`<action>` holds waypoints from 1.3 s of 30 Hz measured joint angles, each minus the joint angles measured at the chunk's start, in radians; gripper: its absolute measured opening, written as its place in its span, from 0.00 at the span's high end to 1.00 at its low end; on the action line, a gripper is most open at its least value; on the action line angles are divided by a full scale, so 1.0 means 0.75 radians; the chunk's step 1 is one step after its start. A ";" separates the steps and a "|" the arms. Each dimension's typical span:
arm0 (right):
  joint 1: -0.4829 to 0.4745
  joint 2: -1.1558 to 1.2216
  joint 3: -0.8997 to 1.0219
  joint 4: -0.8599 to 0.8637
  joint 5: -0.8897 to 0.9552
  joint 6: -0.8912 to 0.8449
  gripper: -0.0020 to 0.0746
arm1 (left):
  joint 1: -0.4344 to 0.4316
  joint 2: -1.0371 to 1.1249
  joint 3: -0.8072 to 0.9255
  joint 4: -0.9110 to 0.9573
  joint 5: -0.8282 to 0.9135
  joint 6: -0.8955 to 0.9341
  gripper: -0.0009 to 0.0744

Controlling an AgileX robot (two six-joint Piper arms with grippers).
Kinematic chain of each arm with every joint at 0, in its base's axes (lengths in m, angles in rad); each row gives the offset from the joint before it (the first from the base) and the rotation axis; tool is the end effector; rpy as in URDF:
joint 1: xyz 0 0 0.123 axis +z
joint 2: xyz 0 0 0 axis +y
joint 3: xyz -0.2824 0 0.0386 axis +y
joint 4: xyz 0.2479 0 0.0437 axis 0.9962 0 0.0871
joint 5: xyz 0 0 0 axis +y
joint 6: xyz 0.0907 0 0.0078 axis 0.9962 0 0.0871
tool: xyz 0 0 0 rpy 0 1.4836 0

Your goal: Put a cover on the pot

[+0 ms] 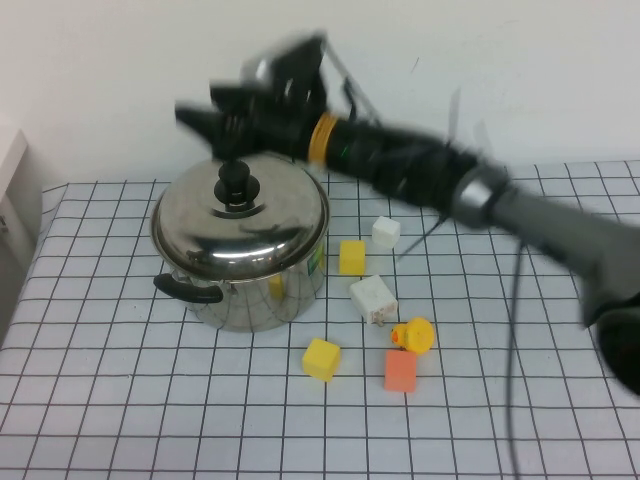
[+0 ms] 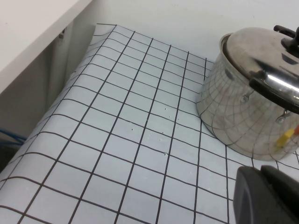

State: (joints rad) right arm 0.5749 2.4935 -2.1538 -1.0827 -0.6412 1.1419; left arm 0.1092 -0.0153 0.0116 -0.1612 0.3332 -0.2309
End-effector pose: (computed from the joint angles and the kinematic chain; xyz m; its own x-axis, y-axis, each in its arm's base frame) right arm 0.4555 0.3523 0.2277 -0.0709 0.1115 -0.9912 -0.9035 0.4140 0.1112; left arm 0.0533 0.0010 0.1803 -0.1959 -0.3972 -0.8966 -0.1417 0.9161 -0.3750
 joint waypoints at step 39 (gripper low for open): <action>-0.234 -1.686 0.936 -0.939 -0.052 0.432 0.96 | 0.000 0.000 0.000 0.000 0.000 0.000 0.99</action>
State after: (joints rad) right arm 0.3994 1.2286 -1.4517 -1.7873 -0.6799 1.4656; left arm 0.1092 -0.0153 0.0116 -0.1612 0.3332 -0.2309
